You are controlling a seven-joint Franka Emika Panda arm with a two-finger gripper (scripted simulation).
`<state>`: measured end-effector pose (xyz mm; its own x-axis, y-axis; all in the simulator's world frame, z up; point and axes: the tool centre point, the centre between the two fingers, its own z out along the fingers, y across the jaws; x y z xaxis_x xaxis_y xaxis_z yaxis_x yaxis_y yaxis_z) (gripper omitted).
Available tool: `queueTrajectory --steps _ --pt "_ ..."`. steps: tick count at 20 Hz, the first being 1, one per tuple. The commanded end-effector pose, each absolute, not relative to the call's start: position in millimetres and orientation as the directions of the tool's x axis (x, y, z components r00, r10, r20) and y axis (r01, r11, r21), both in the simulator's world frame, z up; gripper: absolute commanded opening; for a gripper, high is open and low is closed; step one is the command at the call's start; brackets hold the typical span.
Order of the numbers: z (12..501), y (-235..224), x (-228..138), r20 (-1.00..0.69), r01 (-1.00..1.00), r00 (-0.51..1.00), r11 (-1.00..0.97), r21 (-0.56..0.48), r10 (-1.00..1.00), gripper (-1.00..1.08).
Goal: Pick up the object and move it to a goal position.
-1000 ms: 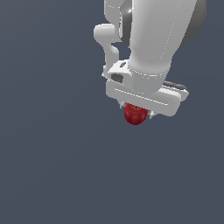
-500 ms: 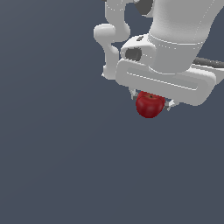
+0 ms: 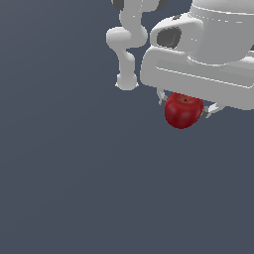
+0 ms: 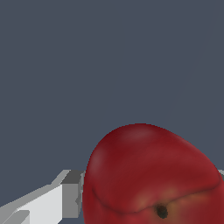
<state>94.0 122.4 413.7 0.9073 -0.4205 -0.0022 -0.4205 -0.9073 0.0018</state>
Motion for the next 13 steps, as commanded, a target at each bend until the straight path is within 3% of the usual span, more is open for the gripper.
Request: queueTrajectory --steps 1,13 --pt "420.7 124.7 95.7 0.0 -0.421 0.907 -0.907 0.0 -0.421 -1.0" --pt "429.0 128.5 98.9 0.0 -0.421 0.907 -0.907 0.0 -0.421 -1.0"
